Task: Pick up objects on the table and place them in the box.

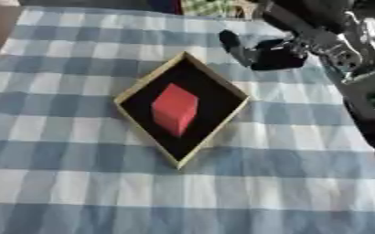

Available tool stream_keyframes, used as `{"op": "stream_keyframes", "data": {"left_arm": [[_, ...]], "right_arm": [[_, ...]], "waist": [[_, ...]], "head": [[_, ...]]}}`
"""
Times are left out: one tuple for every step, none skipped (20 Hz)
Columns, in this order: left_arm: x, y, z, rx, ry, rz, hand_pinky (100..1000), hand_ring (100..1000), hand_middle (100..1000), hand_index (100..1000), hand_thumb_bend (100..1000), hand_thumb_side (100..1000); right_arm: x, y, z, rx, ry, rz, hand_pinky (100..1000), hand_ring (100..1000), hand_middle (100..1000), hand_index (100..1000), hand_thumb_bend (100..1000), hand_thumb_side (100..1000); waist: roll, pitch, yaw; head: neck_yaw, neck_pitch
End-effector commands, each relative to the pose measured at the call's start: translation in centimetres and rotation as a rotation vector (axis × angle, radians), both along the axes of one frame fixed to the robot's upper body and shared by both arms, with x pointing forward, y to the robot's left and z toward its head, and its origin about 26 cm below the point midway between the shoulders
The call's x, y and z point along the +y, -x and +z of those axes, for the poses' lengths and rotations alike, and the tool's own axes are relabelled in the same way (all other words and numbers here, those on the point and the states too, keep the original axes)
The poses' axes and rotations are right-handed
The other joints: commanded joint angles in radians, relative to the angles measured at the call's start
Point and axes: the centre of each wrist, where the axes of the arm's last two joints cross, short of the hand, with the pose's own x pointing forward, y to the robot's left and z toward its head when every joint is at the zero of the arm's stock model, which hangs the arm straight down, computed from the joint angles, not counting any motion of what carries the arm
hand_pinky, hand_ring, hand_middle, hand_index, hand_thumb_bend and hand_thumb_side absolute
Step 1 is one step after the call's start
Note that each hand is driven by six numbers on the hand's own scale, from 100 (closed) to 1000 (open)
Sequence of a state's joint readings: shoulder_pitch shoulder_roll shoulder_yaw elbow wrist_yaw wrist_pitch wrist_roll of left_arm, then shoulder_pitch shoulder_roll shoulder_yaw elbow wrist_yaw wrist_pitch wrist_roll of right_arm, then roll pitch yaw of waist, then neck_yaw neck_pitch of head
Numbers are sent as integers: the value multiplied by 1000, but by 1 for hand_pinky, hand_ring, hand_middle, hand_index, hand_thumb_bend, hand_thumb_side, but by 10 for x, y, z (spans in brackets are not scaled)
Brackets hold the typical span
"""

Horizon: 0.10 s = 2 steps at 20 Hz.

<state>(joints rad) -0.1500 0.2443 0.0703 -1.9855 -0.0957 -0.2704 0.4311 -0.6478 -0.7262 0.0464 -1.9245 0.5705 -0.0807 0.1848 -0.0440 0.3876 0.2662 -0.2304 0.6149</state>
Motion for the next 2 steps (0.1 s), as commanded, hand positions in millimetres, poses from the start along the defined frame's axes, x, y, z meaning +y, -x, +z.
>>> {"op": "stream_keyframes", "data": {"left_arm": [[3,2,5,-24,-2,11,680,679,591,619,100,738],[3,2,5,-25,-1,13,680,679,591,620,100,738]], "right_arm": [[-19,19,16,-109,-167,-12,695,708,696,839,100,112],[-23,21,15,-124,-220,-13,687,706,694,840,100,156]], "waist": [[8,-23,-4],[10,-22,-5]], "head": [[11,3],[13,5]]}}
